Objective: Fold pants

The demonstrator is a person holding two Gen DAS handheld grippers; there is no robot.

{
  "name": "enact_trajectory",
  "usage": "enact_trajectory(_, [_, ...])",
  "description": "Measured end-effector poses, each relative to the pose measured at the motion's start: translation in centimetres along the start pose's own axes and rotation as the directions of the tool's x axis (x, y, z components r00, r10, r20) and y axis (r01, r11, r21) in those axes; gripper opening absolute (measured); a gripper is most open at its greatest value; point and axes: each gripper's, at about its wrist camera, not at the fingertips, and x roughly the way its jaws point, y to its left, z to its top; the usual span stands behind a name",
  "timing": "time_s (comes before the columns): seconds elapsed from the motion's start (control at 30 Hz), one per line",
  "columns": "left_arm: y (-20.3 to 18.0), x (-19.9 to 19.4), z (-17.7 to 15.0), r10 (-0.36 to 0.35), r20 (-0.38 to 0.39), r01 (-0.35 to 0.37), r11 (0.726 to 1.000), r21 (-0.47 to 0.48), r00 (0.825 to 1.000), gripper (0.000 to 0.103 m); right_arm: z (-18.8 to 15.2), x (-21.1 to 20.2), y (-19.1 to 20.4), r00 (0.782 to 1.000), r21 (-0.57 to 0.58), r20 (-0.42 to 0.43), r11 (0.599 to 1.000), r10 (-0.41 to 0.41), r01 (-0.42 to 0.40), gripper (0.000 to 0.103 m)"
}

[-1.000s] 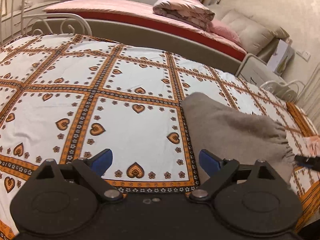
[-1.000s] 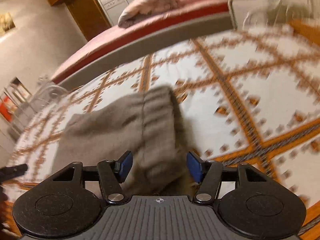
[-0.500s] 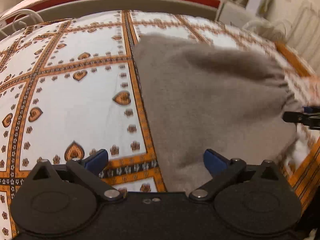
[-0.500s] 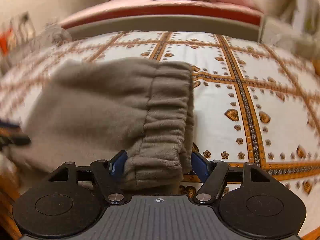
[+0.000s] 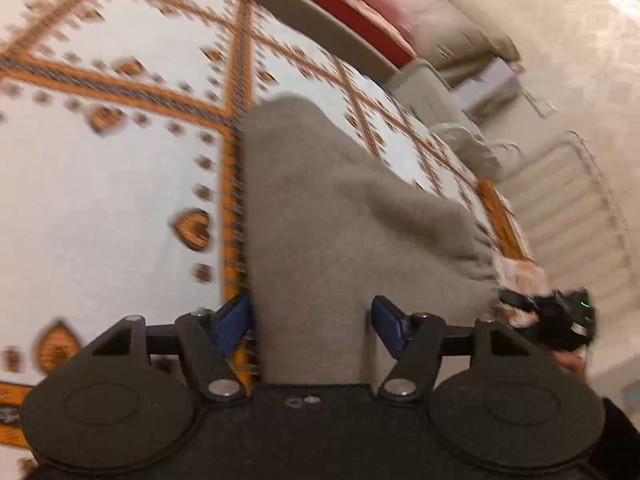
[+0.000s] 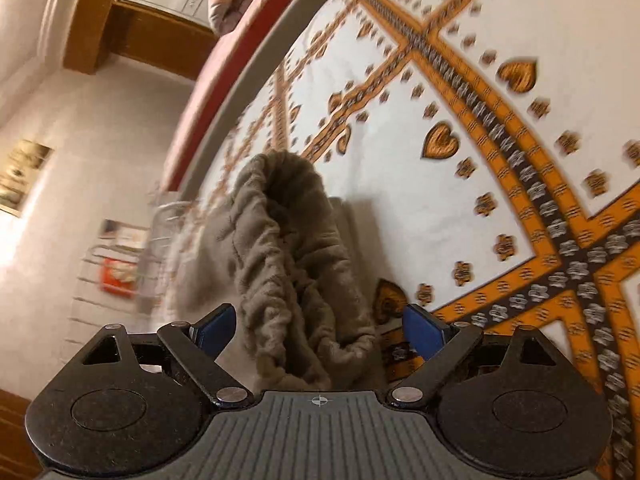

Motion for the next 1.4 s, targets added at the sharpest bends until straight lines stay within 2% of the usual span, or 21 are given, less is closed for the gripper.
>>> enact_trajectory(0.17, [1.4, 1.6, 0.5, -0.098, -0.003, 0.097, 0.995, -0.035, 0.995, 0.058, 1.4, 1.5, 0.1, 0.995, -0.053, -0.085, 0.997, 0.047, -0.051, 0.089])
enact_trajectory(0.2, [1.8, 1.7, 0.7, -0.127, 0.006, 0.127, 0.991, -0.049, 0.992, 0.058, 1.6, 2.1, 0.5, 0.993, -0.083, -0.107, 0.995, 0.053, -0.062, 0.072])
enact_trajectory(0.23, [2.1, 2.0, 0.8, -0.153, 0.019, 0.154, 0.986, -0.059, 0.988, 0.061, 1.4, 2.8, 0.9, 0.992, -0.115, -0.126, 0.993, 0.025, -0.039, 0.066])
enact_trajectory(0.37, [1.4, 2.9, 1.1, -0.193, 0.056, 0.195, 0.980, -0.039, 0.980, 0.060, 2.2, 4.6, 2.2, 0.990, -0.179, -0.141, 0.982, 0.027, -0.053, 0.053])
enact_trajectory(0.4, [1.1, 3.0, 1.4, -0.196, 0.065, 0.198, 0.979, -0.035, 0.978, 0.049, 2.5, 4.8, 2.8, 0.989, -0.203, -0.143, 0.977, 0.032, -0.061, 0.050])
enact_trajectory(0.43, [1.0, 3.1, 1.7, -0.193, 0.073, 0.196, 0.980, -0.044, 0.979, 0.028, 2.5, 4.8, 3.2, 0.990, -0.225, -0.140, 0.972, 0.033, -0.064, 0.048])
enact_trajectory(0.57, [0.2, 3.4, 4.4, -0.193, 0.133, 0.198, 0.980, -0.030, 0.972, 0.024, 4.2, 4.1, 6.0, 0.991, -0.293, -0.091, 0.948, 0.101, -0.123, 0.044])
enact_trajectory(0.67, [-1.0, 3.4, 8.3, -0.206, 0.235, 0.207, 0.978, 0.022, 0.950, 0.024, 7.1, 4.3, 7.8, 0.986, -0.331, -0.032, 0.929, 0.164, -0.165, 0.044])
enact_trajectory(0.7, [-1.3, 3.5, 9.5, -0.192, 0.264, 0.188, 0.981, 0.041, 0.945, 0.026, 8.5, 4.6, 8.3, 0.984, -0.337, -0.015, 0.925, 0.179, -0.173, 0.044])
enact_trajectory(0.77, [-1.4, 4.6, 11.6, -0.079, 0.314, 0.063, 0.996, 0.060, 0.946, 0.047, 10.3, 5.6, 8.6, 0.988, -0.335, 0.014, 0.932, 0.152, -0.138, 0.053])
enact_trajectory(0.8, [-1.3, 5.0, 11.9, 0.004, 0.340, -0.022, 0.999, 0.050, 0.940, 0.076, 11.1, 6.4, 8.3, 0.996, -0.348, 0.045, 0.935, 0.083, -0.062, 0.076])
enact_trajectory(0.83, [-1.1, 5.5, 11.6, 0.128, 0.366, -0.149, 0.989, 0.028, 0.922, 0.079, 11.5, 7.5, 7.7, 0.995, -0.369, 0.091, 0.926, -0.050, 0.080, 0.090])
enact_trajectory(0.87, [-1.0, 6.0, 11.3, 0.201, 0.360, -0.224, 0.974, 0.021, 0.911, 0.075, 11.6, 8.4, 7.1, 0.968, -0.379, 0.149, 0.892, -0.204, 0.247, 0.094])
enact_trajectory(0.9, [-0.8, 6.2, 11.1, 0.210, 0.346, -0.230, 0.973, 0.018, 0.914, 0.072, 11.3, 8.9, 6.7, 0.951, -0.401, 0.170, 0.864, -0.257, 0.305, 0.094])
enact_trajectory(0.93, [-1.0, 6.4, 10.8, 0.210, 0.340, -0.235, 0.971, 0.034, 0.917, 0.073, 10.8, 8.8, 6.3, 0.964, -0.411, 0.176, 0.875, -0.200, 0.257, 0.094])
enact_trajectory(1.0, [-2.7, 6.7, 10.1, 0.269, 0.362, -0.337, 0.931, 0.139, 0.892, 0.079, 10.2, 8.9, 5.8, 0.979, -0.385, 0.161, 0.905, -0.126, 0.180, 0.094])
enact_trajectory(1.07, [-3.1, 8.2, 9.3, 0.326, 0.318, -0.401, 0.892, 0.209, 0.890, 0.085, 9.8, 10.4, 5.5, 0.973, -0.422, 0.153, 0.879, -0.173, 0.223, 0.095])
enact_trajectory(1.2, [-4.2, 6.8, 8.5, 0.333, 0.354, -0.416, 0.890, 0.190, 0.874, 0.079, 8.8, 8.3, 7.6, 0.953, -0.450, 0.226, 0.846, -0.201, 0.285, 0.098])
enact_trajectory(1.27, [-5.5, 4.8, 7.8, 0.323, 0.384, -0.423, 0.881, 0.212, 0.865, 0.083, 7.5, 6.3, 8.6, 0.951, -0.485, 0.263, 0.829, -0.164, 0.278, 0.103])
enact_trajectory(1.33, [-6.8, 3.0, 7.0, 0.341, 0.408, -0.455, 0.862, 0.224, 0.847, 0.096, 6.3, 4.6, 9.2, 0.949, -0.508, 0.271, 0.813, -0.162, 0.284, 0.103])
enact_trajectory(1.4, [-8.0, 1.1, 5.7, 0.354, 0.431, -0.478, 0.849, 0.225, 0.830, 0.097, 4.0, 2.7, 9.7, 0.944, -0.531, 0.283, 0.793, -0.168, 0.300, 0.103])
